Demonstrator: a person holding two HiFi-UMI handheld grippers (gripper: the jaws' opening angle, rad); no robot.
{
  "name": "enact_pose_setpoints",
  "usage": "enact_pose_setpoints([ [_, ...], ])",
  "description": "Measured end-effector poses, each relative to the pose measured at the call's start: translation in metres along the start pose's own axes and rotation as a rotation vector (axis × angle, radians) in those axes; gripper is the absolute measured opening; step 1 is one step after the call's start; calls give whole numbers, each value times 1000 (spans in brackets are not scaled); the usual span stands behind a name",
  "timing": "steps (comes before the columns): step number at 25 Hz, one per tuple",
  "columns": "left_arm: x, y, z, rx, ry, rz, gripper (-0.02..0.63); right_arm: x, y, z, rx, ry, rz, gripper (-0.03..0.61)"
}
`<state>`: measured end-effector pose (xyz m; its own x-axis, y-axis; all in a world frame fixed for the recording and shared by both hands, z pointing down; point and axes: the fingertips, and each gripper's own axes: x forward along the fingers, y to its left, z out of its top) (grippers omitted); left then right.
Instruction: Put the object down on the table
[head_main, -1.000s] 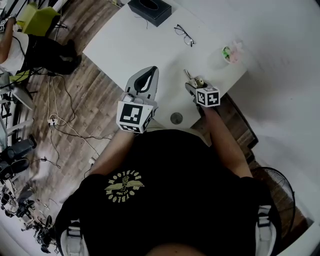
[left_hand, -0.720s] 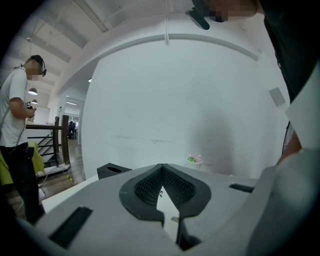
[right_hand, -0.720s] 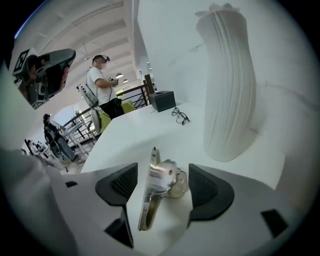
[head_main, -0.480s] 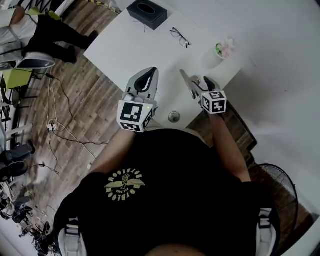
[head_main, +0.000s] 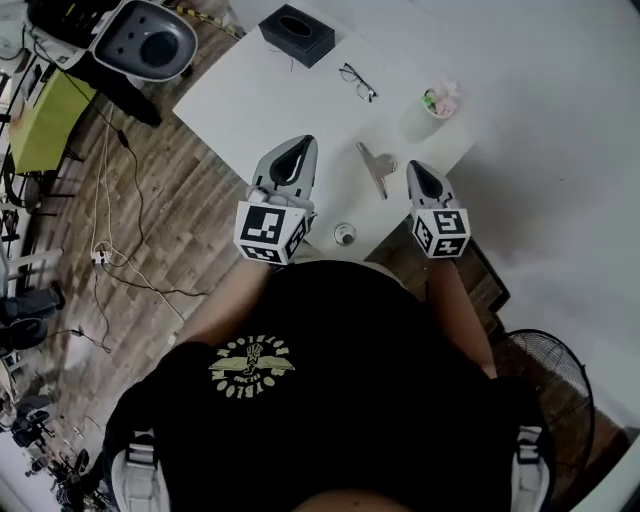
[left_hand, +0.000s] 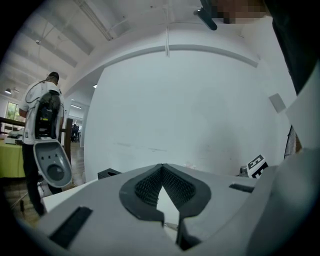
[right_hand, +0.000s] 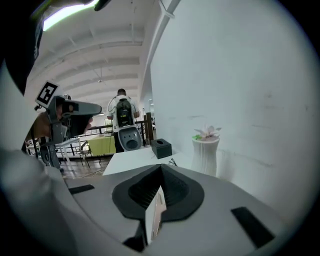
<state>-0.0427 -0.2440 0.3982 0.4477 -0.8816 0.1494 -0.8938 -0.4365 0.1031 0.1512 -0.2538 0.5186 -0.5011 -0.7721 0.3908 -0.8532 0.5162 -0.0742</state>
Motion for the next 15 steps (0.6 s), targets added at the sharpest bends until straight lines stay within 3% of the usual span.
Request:
enact_pose_setpoints([
  [15, -28, -23, 15, 57, -46, 26, 6, -70, 32, 101, -70, -210, 33, 2],
])
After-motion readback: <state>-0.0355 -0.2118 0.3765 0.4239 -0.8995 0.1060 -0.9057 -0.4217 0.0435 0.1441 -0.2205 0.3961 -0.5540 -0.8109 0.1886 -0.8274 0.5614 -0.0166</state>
